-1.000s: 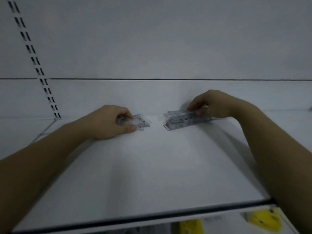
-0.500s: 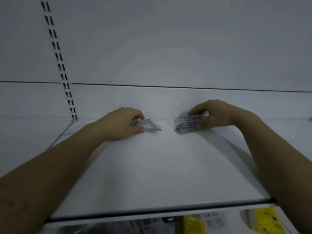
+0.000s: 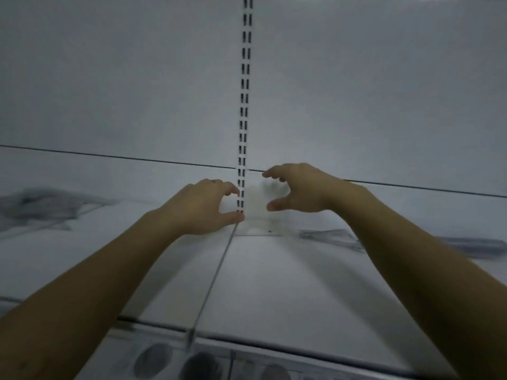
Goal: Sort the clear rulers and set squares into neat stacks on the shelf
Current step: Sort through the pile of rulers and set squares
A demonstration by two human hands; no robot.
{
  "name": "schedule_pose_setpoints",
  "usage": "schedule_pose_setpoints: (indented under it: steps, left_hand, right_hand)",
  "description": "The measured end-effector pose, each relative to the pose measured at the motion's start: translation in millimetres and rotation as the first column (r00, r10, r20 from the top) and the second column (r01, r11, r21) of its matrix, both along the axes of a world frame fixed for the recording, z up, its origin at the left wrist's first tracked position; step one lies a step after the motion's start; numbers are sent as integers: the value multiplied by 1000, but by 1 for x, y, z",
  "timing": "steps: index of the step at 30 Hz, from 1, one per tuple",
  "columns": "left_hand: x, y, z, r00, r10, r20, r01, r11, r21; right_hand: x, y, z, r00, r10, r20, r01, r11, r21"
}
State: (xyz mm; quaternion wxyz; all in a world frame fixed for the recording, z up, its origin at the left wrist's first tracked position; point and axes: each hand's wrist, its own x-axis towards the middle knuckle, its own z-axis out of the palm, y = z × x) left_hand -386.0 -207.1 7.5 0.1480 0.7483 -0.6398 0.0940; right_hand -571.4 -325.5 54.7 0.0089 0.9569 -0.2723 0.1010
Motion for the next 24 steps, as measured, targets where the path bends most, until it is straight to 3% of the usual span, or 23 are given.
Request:
schedule_pose_setpoints:
  steps: [6,14,18,24]
  left_hand:
    - [112,91,-12,973,230,-9,-229,973,9]
    - [243,215,-39,854,520,8,-520,854,-39]
    - [287,245,-43,775,632,12,-632,774,40]
    - [325,245,-52,672,731,-121,-737,676,-7]
  right_hand:
    - [142,68,-11,983,182,-5,-182,983,35]
    - [287,154,-43,946,313,-90,-299,944,139]
    - [342,181,-61,939,324,-114,-306,940,154]
    - [387,183,-86,964,266,3,-262,945,195]
